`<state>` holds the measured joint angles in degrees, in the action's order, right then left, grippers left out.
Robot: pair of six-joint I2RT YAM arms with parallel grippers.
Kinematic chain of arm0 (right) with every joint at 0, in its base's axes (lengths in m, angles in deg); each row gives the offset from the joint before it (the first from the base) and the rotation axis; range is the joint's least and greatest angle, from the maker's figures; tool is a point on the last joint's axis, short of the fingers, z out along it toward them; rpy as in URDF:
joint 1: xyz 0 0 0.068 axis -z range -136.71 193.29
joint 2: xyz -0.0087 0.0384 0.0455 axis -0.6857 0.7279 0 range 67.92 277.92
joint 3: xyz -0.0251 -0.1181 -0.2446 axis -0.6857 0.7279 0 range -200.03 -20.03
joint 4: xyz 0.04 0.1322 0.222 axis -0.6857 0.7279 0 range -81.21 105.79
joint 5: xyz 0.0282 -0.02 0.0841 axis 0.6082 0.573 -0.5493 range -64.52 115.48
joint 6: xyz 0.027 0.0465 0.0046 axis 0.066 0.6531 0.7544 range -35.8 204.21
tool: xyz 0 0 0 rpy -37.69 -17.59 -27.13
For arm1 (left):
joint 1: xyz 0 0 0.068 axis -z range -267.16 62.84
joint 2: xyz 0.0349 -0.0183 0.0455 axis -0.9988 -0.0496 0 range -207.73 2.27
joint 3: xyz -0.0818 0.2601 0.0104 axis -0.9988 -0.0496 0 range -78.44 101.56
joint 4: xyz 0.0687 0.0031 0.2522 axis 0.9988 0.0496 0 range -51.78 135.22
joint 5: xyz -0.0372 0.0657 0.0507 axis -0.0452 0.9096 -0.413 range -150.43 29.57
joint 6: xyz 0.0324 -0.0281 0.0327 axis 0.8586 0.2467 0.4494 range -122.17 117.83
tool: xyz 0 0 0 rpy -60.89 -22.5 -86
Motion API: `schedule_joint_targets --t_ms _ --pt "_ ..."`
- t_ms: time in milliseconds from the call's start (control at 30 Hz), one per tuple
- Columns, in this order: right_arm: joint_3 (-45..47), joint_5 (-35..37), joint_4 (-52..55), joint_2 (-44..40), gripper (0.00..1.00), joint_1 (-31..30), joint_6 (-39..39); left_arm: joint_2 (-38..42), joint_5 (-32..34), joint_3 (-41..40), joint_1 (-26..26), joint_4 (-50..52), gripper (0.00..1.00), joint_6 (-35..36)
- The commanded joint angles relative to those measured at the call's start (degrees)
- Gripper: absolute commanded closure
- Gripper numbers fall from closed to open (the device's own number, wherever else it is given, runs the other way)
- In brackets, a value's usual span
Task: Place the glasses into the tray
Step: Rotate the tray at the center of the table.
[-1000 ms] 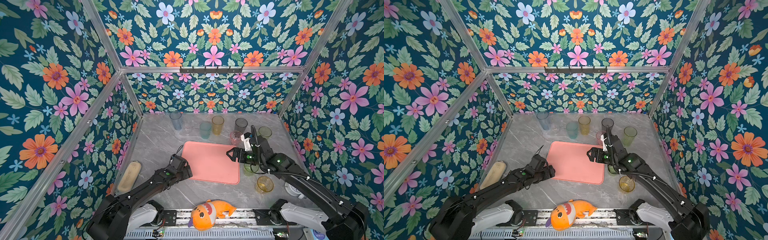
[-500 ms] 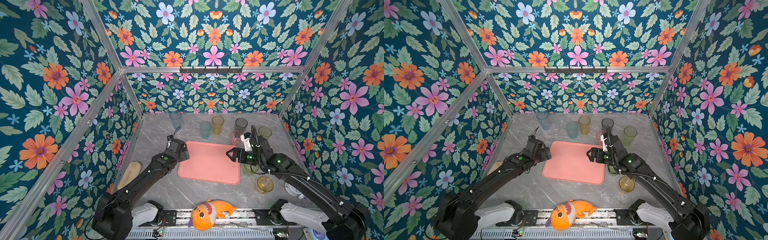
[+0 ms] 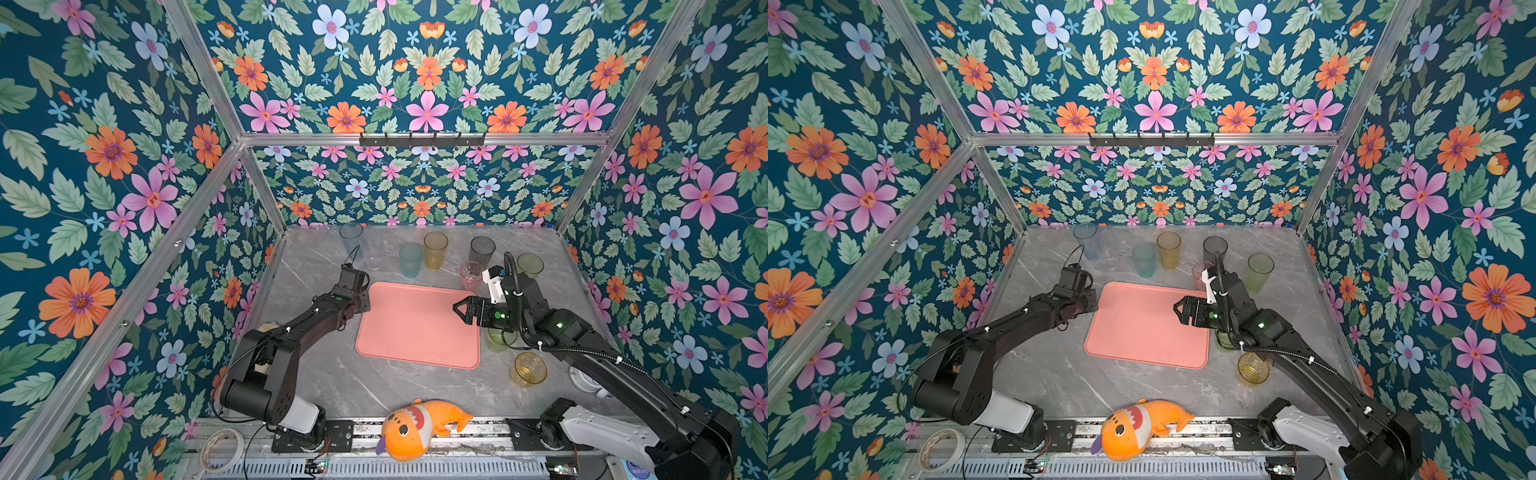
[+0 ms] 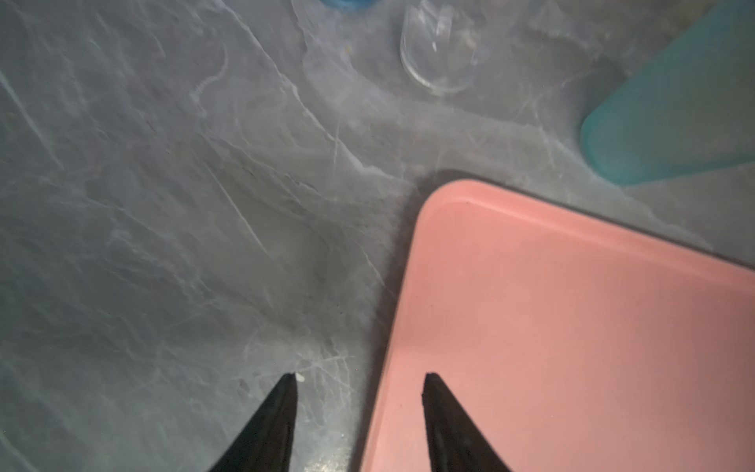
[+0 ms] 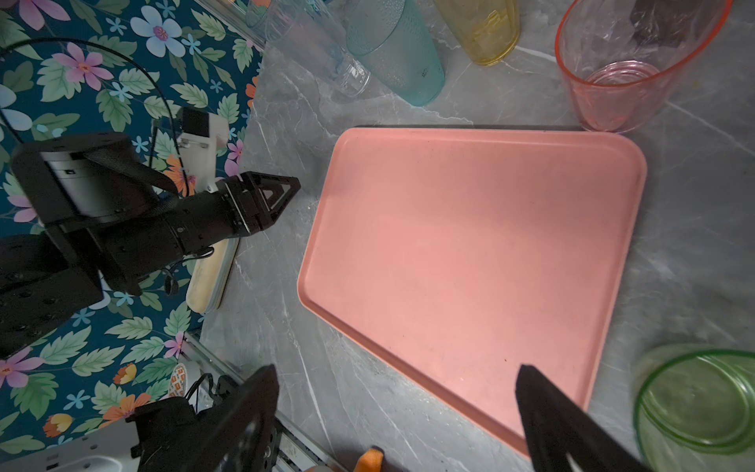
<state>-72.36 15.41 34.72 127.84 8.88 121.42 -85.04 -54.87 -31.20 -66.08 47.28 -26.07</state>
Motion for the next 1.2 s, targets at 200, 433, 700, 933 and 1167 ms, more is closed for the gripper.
schedule_joint_targets --t_ms 200,433,700,933,1167 --pt "-0.81 0.13 -0.63 1.07 0.08 -0.04 -0.64 -4.73 -3.01 -2.13 -0.12 -3.70 0.69 0.96" --pt "-0.92 0.44 -0.27 1.25 0.08 -0.04 -0.96 -4.02 -4.55 -5.09 -0.06 -3.79 0.78 0.22" --pt "-0.84 0.66 -0.30 1.60 0.08 -0.04 -1.26 0.80 -6.15 -10.73 0.17 -2.69 0.87 -1.91" --pt "-0.40 0.46 -0.77 1.69 0.08 -0.04 -1.18 6.07 -6.97 -14.77 1.32 -0.77 0.87 -4.44" --pt "-0.21 0.31 -0.72 1.52 0.08 -0.04 -0.96 7.21 -2.73 -10.38 1.33 3.54 0.56 -2.91"
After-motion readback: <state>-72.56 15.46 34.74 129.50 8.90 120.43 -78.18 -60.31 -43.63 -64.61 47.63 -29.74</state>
